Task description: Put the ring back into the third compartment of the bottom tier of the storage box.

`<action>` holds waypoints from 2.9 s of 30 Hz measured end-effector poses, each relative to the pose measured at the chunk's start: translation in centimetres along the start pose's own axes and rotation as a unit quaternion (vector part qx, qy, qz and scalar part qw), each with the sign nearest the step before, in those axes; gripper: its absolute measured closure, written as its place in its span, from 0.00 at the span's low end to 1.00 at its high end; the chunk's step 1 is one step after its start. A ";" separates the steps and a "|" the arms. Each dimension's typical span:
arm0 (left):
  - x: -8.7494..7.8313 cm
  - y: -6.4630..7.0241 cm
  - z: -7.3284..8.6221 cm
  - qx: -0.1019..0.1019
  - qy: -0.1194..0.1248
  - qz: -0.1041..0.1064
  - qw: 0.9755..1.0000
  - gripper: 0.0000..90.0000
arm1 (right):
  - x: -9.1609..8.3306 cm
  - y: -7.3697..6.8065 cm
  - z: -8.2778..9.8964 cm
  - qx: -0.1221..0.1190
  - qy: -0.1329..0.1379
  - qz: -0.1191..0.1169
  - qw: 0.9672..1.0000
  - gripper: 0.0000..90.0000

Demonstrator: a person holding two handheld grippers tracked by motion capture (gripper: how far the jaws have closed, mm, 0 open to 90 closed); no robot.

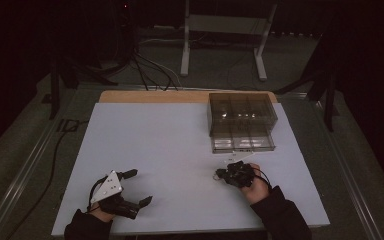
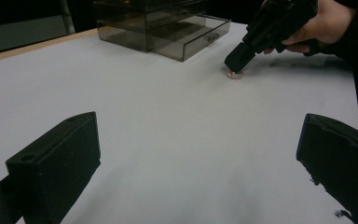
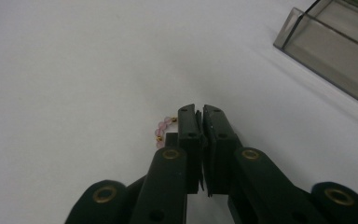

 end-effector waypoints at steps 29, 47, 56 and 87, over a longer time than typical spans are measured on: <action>0.1 0.0 -0.1 0.001 0.000 -0.003 1.000 0.01 | -2.8 -0.4 -1.4 0.005 0.020 -0.005 1.000 0.96; 0.1 0.0 -0.1 0.002 0.001 -0.003 1.000 0.01 | -4.6 0.8 -1.8 0.020 0.027 0.014 0.999 0.96; 0.1 -0.1 0.0 0.002 -0.001 -0.002 1.000 0.01 | -5.4 1.5 -1.9 0.027 0.032 0.022 0.999 0.96; 0.2 -0.1 -0.1 0.003 0.001 -0.002 1.000 0.01 | -7.4 3.1 -3.0 0.045 0.049 0.043 0.997 0.96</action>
Point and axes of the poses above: each handheld gripper's, and its own axes: x roughly forward along the jaws, z roughly out of its underside, y roughly to its right, the point moved 3 cm from there along x, roughly forward along the jaws, and after that the axes turned 1 degree about y, right-handed, at the moved point
